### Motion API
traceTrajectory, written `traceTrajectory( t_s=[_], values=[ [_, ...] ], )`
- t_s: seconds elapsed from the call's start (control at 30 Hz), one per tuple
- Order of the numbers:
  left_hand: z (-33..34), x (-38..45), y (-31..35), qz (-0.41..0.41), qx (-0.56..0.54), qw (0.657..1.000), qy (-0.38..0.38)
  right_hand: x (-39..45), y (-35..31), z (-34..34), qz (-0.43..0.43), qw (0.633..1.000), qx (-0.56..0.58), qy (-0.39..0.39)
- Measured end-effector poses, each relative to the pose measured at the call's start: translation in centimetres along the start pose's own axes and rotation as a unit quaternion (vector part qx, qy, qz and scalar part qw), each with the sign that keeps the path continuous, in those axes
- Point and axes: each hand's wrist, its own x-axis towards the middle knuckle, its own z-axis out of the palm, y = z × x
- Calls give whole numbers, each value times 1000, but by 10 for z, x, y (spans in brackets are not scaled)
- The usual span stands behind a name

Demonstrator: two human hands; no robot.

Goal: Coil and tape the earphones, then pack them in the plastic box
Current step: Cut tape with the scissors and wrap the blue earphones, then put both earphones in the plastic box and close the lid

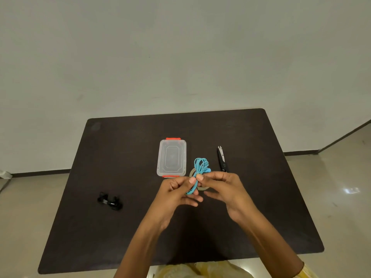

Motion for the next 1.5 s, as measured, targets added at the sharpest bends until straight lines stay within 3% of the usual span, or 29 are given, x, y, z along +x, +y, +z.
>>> traceTrajectory(
  t_s=[0.2,0.43,0.57,0.7,0.87,1.07,1.23,1.5],
  values=[
    [-1,-2,-3,3,-65,997,-31,5,3,2,76,986,121,-92],
    [-3,0,-1,-25,-103,992,-74,17,12,-2,42,978,139,-149],
    [-10,2,-6,17,22,999,21,26,14,4,21,983,117,-142],
    [-27,-3,-20,21,10,986,165,37,11,17,9,986,98,-132],
    [-67,-19,-44,-7,-4,958,287,62,22,53,-58,994,-91,-32],
    [-126,-45,-60,-28,13,944,329,110,65,143,-132,956,-260,-24],
    [-177,-65,-62,-45,9,936,349,148,101,215,-115,912,-393,-18],
    [-235,-87,-72,-67,14,931,359,176,137,274,-69,844,-531,-22]
  ],
)
